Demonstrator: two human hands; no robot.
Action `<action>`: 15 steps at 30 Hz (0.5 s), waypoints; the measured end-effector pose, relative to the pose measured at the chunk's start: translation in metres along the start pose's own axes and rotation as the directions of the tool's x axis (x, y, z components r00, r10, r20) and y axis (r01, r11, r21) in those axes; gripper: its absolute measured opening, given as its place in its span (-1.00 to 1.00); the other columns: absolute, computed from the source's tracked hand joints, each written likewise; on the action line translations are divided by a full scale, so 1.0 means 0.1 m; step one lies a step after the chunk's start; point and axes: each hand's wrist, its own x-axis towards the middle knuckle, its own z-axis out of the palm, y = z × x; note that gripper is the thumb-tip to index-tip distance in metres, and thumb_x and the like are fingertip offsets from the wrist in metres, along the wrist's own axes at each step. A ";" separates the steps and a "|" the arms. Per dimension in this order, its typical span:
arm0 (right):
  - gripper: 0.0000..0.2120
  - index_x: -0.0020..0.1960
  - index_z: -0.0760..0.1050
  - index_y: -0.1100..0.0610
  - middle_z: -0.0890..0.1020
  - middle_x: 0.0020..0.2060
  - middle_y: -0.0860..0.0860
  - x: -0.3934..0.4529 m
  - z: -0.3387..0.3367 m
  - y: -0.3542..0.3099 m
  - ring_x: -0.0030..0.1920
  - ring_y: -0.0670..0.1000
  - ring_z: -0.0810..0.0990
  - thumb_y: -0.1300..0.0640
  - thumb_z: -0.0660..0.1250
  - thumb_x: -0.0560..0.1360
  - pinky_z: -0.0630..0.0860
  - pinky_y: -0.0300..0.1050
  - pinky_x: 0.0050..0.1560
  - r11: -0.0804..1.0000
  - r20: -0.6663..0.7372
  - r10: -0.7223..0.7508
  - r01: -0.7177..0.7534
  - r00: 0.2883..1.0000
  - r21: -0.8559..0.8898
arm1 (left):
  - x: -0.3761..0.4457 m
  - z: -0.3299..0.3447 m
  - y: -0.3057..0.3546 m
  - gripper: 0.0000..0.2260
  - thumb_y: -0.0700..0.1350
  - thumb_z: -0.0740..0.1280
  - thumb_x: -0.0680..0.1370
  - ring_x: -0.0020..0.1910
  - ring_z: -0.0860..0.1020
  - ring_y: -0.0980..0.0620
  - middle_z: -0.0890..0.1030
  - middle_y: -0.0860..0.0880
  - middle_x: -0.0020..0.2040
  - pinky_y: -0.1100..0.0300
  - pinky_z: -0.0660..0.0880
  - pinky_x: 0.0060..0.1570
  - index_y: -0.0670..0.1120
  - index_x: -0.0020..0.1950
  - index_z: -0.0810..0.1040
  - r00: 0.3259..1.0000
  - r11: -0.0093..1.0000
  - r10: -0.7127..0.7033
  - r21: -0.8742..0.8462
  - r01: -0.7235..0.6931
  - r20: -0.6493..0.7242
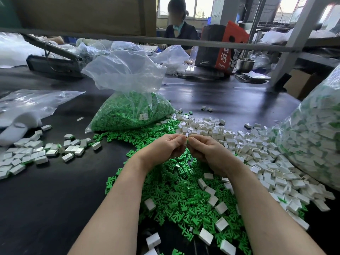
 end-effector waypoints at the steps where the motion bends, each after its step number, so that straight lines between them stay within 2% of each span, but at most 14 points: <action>1: -0.76 -0.17 0.41 0.14 0.38 -0.51 -0.17 -0.01 0.01 -0.01 -0.55 -0.21 0.29 0.15 0.13 0.66 0.26 -0.44 -0.53 1.000 0.011 -0.006 0.006 1.000 -0.005 | 0.00 0.00 0.01 -0.73 -0.03 0.12 0.68 -0.46 0.33 0.24 0.43 0.15 -0.41 0.43 0.27 -0.46 -0.09 -0.12 0.48 1.000 1.000 -0.003 0.006 0.003 -0.006; 3: -0.74 -0.20 0.40 0.12 0.37 -0.52 -0.16 -0.02 0.02 -0.02 -0.56 -0.20 0.27 0.08 0.16 0.64 0.23 -0.44 -0.55 1.000 0.016 -0.010 0.010 1.000 0.007 | -0.01 -0.01 0.01 -0.73 -0.04 0.13 0.68 -0.45 0.34 0.24 0.43 0.12 -0.38 0.42 0.28 -0.45 -0.16 -0.03 0.54 1.000 1.000 0.003 0.029 -0.002 -0.027; 6: -0.72 -0.24 0.39 0.09 0.33 -0.51 -0.12 -0.01 0.02 -0.01 -0.55 -0.17 0.21 -0.07 0.22 0.54 0.19 -0.39 -0.56 1.000 0.009 -0.012 0.012 1.000 0.012 | -0.02 -0.03 0.02 -0.84 -0.14 0.19 0.66 -0.47 0.34 0.22 0.44 0.10 -0.40 0.40 0.28 -0.46 -0.12 -0.04 0.53 0.996 0.998 0.051 0.023 -0.050 -0.073; 9: -0.70 -0.26 0.40 0.08 0.31 -0.50 -0.07 0.01 -0.01 0.02 -0.51 -0.11 0.19 -0.12 0.25 0.50 0.15 -0.31 -0.51 1.000 -0.023 -0.011 0.012 1.000 0.025 | -0.04 -0.08 0.04 -0.93 -0.21 0.27 0.62 -0.42 0.44 0.14 0.56 -0.02 -0.33 0.30 0.36 -0.41 -0.12 0.02 0.55 0.991 0.996 0.094 0.002 -0.094 -0.092; 12: -0.66 -0.31 0.43 0.08 0.32 -0.52 -0.05 0.03 -0.03 0.03 -0.51 -0.08 0.20 -0.15 0.27 0.49 0.15 -0.26 -0.49 0.998 -0.038 0.010 -0.008 0.999 0.068 | -0.06 -0.12 0.05 -0.91 -0.22 0.35 0.57 -0.32 0.58 0.06 0.68 -0.09 -0.24 0.27 0.48 -0.33 -0.17 0.06 0.58 0.989 0.993 0.112 -0.027 -0.115 -0.092; 15: -0.63 -0.31 0.45 0.09 0.37 -0.51 -0.06 0.03 -0.06 0.04 -0.51 -0.09 0.25 -0.18 0.27 0.49 0.20 -0.27 -0.48 0.993 -0.003 0.033 -0.032 0.999 0.116 | -0.05 -0.12 0.07 -0.90 -0.22 0.40 0.53 -0.25 0.62 0.12 0.71 -0.01 -0.21 0.31 0.50 -0.25 -0.16 0.04 0.62 0.977 0.988 0.154 0.012 -0.154 -0.144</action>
